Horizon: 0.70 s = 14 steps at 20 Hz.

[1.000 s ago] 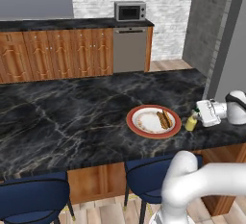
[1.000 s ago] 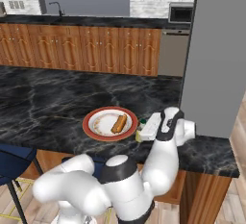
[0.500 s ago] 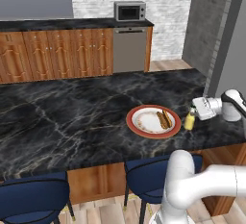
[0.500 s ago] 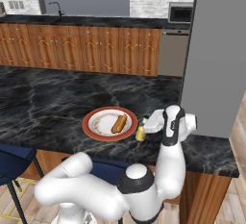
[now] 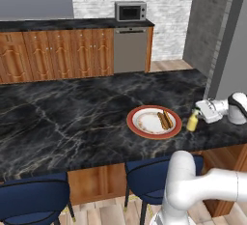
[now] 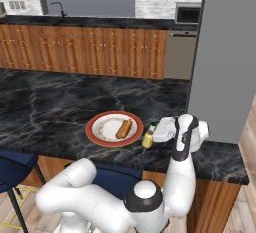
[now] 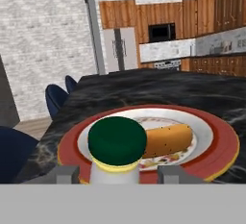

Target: Move the hot dog bun to the plate on the dining table and place the condiment next to that plate. Then navigate to the fridge and take the sausage and place it on the plate as well.

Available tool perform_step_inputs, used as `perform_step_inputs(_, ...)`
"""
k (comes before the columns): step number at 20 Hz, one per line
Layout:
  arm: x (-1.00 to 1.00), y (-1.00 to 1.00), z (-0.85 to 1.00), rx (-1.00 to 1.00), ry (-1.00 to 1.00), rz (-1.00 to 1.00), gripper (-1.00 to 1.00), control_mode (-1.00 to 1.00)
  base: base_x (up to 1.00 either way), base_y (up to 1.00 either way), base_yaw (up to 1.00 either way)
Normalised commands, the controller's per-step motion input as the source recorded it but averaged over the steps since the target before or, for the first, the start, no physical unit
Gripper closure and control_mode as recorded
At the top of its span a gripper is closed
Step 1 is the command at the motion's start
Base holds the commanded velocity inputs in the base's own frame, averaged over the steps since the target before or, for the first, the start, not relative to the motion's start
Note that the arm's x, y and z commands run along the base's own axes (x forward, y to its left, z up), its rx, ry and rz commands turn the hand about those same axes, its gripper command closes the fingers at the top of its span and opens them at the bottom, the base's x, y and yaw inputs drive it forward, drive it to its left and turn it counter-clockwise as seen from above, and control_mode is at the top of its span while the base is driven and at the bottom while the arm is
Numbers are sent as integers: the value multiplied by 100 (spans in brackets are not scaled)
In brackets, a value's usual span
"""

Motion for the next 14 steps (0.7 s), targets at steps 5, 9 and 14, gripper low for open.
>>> perform_step_inputs(5,-3,9,-3,0,-4,0,-100,-100,0,0,0)
perform_step_inputs(9,14,13,0,0,-6,-2,-100,-100,0,0,0)
perform_step_inputs(14,10,0,16,0,-6,-4,-100,-100,0,0,0)
